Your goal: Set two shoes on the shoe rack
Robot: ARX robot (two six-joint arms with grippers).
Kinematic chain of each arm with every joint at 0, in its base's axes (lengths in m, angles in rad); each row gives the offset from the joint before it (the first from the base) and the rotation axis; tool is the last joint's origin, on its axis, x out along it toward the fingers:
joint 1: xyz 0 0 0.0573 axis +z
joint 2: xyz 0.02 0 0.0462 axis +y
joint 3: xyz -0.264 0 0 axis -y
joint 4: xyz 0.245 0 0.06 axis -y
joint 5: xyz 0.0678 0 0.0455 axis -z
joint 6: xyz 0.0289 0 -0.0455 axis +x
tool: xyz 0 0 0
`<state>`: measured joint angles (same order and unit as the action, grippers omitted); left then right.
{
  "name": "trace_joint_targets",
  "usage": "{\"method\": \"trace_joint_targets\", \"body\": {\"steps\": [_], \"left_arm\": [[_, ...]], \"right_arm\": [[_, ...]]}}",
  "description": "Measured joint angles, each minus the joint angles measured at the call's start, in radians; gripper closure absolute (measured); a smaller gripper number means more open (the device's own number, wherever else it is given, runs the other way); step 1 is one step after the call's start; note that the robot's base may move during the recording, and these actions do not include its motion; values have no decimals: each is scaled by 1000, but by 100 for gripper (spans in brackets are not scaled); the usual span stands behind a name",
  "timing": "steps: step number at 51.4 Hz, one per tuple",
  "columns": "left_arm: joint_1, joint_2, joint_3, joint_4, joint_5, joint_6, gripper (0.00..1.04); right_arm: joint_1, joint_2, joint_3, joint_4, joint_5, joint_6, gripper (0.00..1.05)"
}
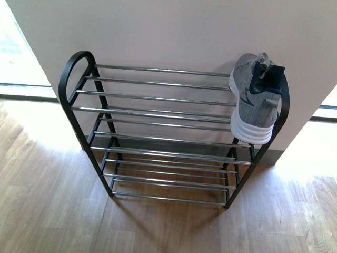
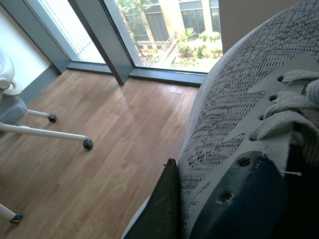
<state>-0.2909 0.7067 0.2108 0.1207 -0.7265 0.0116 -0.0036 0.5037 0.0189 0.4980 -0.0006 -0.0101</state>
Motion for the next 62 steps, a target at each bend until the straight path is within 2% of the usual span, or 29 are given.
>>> {"method": "trace_joint_targets", "body": {"steps": [23, 42, 47, 62], "left_arm": [[0, 0, 0, 0, 1, 0, 103], [0, 0, 0, 0, 0, 0, 103], [0, 0, 0, 0, 1, 0, 103], [0, 0, 0, 0, -2, 0, 103]], "right_arm": [[1, -223, 0, -216, 0, 0, 103], [2, -330, 0, -323, 0, 0, 103], [2, -465, 0, -484, 1, 0, 103], [2, -497, 0, -495, 1, 0, 103]]}}
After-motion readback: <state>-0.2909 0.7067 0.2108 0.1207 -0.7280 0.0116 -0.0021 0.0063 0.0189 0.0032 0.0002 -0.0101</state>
